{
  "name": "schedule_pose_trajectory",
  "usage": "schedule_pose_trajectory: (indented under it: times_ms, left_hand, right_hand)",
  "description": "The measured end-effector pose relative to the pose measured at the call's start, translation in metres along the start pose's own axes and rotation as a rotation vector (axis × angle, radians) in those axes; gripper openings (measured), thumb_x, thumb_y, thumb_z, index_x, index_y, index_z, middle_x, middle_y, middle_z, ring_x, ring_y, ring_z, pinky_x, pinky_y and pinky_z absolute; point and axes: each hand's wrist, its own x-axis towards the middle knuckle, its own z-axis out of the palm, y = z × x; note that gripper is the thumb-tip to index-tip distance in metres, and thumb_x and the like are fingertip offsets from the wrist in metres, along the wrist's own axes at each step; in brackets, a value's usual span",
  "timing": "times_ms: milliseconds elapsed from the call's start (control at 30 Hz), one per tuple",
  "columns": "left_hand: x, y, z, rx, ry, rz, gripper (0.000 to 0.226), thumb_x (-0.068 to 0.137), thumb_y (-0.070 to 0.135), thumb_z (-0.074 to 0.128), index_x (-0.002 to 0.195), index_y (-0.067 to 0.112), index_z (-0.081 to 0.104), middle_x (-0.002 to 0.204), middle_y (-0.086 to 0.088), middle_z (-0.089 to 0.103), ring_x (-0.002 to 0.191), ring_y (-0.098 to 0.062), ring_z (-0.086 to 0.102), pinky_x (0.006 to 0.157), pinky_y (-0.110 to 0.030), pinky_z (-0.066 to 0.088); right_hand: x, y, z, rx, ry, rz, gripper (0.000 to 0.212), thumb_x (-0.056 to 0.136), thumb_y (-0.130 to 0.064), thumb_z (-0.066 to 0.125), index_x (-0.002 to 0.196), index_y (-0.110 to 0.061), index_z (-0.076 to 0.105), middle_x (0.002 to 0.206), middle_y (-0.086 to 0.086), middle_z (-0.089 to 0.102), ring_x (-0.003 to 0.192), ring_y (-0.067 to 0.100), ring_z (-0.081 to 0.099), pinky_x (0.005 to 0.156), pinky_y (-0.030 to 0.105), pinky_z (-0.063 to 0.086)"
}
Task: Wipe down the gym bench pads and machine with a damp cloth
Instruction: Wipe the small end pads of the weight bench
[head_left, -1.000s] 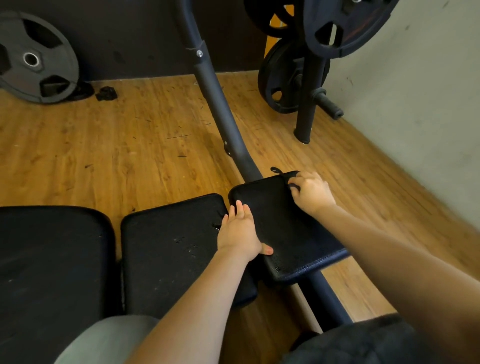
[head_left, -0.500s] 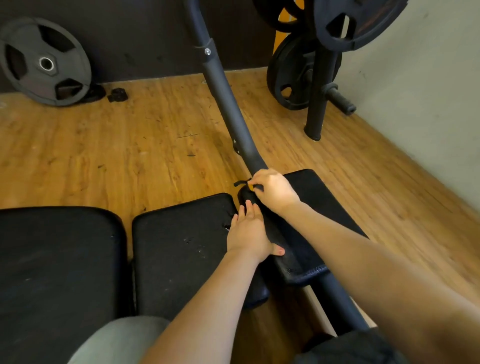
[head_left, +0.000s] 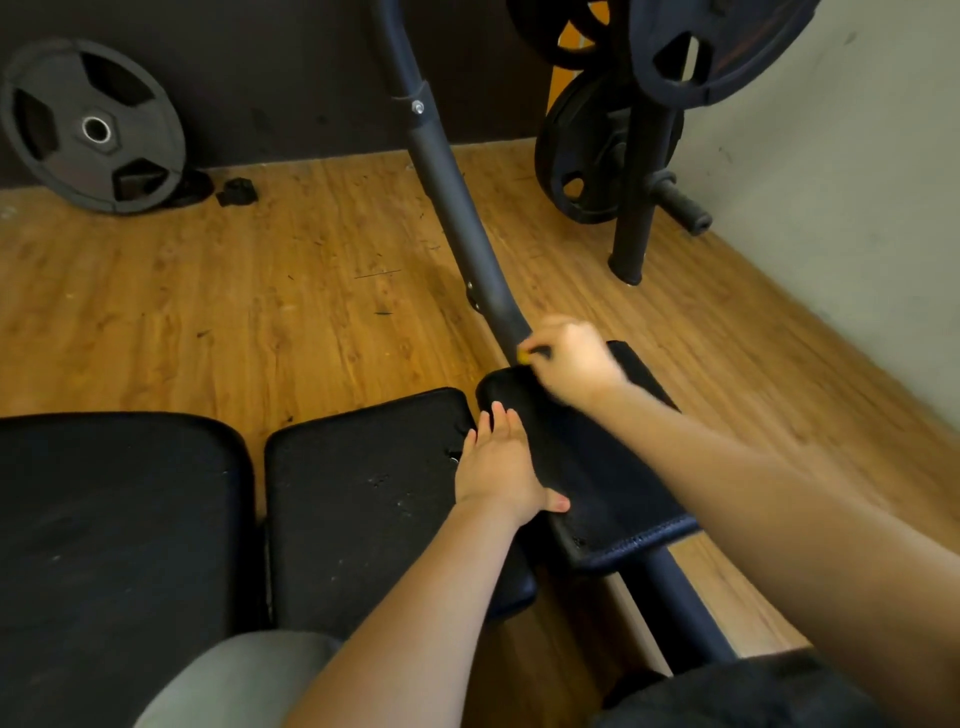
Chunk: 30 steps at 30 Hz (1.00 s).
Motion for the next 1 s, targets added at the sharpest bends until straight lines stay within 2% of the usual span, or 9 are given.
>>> schedule_pose_trajectory:
  times_ms: [100, 167, 333, 467, 533, 600, 733, 867, 1000]
  left_hand:
    - [-0.001, 0.000, 0.000, -0.041, -0.005, -0.001, 0.119, 0.074, 0.050, 0.074, 0.151, 0.007, -0.006, 0.159, -0.012, -0.008, 0.147, -0.025, -0.006, 0.119, -0.037, 0.002]
    - [-0.002, 0.001, -0.001, -0.024, -0.008, -0.014, 0.120, 0.074, 0.051, 0.074, 0.151, 0.007, -0.006, 0.159, -0.011, -0.009, 0.147, -0.025, -0.006, 0.119, -0.037, 0.003]
    - [0.000, 0.002, -0.003, 0.009, -0.046, -0.015, 0.119, 0.075, 0.053, 0.072, 0.150, 0.005, -0.008, 0.158, -0.011, -0.012, 0.146, -0.025, -0.007, 0.119, -0.037, 0.003]
    - [0.001, 0.001, -0.003, 0.007, -0.044, -0.012, 0.119, 0.075, 0.052, 0.072, 0.150, 0.005, -0.008, 0.158, -0.012, -0.012, 0.146, -0.025, -0.007, 0.119, -0.038, 0.003]
    - [0.001, 0.001, -0.002, 0.007, -0.035, -0.011, 0.119, 0.075, 0.052, 0.072, 0.150, 0.005, -0.007, 0.158, -0.012, -0.011, 0.147, -0.025, -0.006, 0.119, -0.038, 0.004]
    - [0.001, 0.002, -0.001, 0.013, -0.020, -0.016, 0.118, 0.075, 0.052, 0.072, 0.150, 0.005, -0.005, 0.159, -0.012, -0.010, 0.147, -0.025, -0.006, 0.119, -0.037, 0.004]
    - [0.000, -0.001, 0.000, -0.042, 0.003, 0.002, 0.113, 0.073, 0.050, 0.074, 0.152, 0.010, 0.004, 0.160, -0.008, -0.002, 0.147, -0.024, -0.004, 0.118, -0.038, 0.003]
    - [0.000, 0.000, -0.001, 0.025, -0.021, -0.010, 0.118, 0.075, 0.054, 0.071, 0.151, 0.006, -0.006, 0.159, -0.011, -0.010, 0.147, -0.025, -0.006, 0.119, -0.038, 0.005]
    - [0.001, 0.001, -0.002, 0.033, -0.039, -0.010, 0.118, 0.076, 0.054, 0.070, 0.150, 0.005, -0.007, 0.159, -0.012, -0.011, 0.146, -0.027, -0.005, 0.119, -0.039, 0.006]
  right_hand:
    - [-0.005, -0.024, 0.029, -0.088, -0.164, -0.162, 0.024, 0.090, -0.006, 0.055, 0.110, -0.006, 0.068, 0.115, 0.008, 0.058, 0.110, 0.020, 0.050, 0.097, 0.033, 0.040]
    - [-0.012, -0.012, 0.034, -0.080, -0.099, -0.155, 0.023, 0.088, -0.003, 0.055, 0.105, -0.004, 0.070, 0.109, 0.011, 0.061, 0.108, 0.024, 0.052, 0.093, 0.037, 0.043]
    - [-0.029, 0.061, 0.002, -0.085, 0.067, 0.204, 0.025, 0.087, -0.001, 0.053, 0.106, -0.006, 0.069, 0.114, 0.011, 0.060, 0.112, 0.026, 0.051, 0.095, 0.031, 0.041]
    - [-0.018, 0.081, -0.024, -0.051, 0.082, 0.458, 0.020, 0.089, -0.006, 0.054, 0.105, -0.006, 0.066, 0.111, 0.009, 0.056, 0.099, 0.024, 0.055, 0.077, 0.027, 0.043]
    - [-0.007, 0.051, -0.021, -0.029, 0.129, 0.366, 0.017, 0.090, -0.011, 0.056, 0.103, -0.007, 0.064, 0.102, 0.006, 0.055, 0.095, 0.022, 0.059, 0.074, 0.026, 0.044]
    - [0.000, 0.011, -0.007, 0.009, 0.110, 0.112, 0.017, 0.089, -0.007, 0.056, 0.104, -0.007, 0.066, 0.103, 0.007, 0.058, 0.101, 0.021, 0.058, 0.083, 0.027, 0.045]
    - [-0.008, -0.031, 0.031, -0.074, -0.155, -0.187, 0.022, 0.087, -0.001, 0.055, 0.103, -0.005, 0.070, 0.109, 0.009, 0.059, 0.106, 0.022, 0.049, 0.093, 0.035, 0.042]
    - [-0.023, 0.010, 0.019, -0.064, -0.054, -0.039, 0.024, 0.090, -0.003, 0.052, 0.106, -0.006, 0.070, 0.110, 0.008, 0.059, 0.111, 0.022, 0.050, 0.094, 0.029, 0.041]
    - [-0.026, 0.067, -0.017, -0.151, 0.006, 0.270, 0.025, 0.089, -0.005, 0.053, 0.110, -0.010, 0.065, 0.115, 0.007, 0.055, 0.108, 0.023, 0.054, 0.085, 0.025, 0.042]
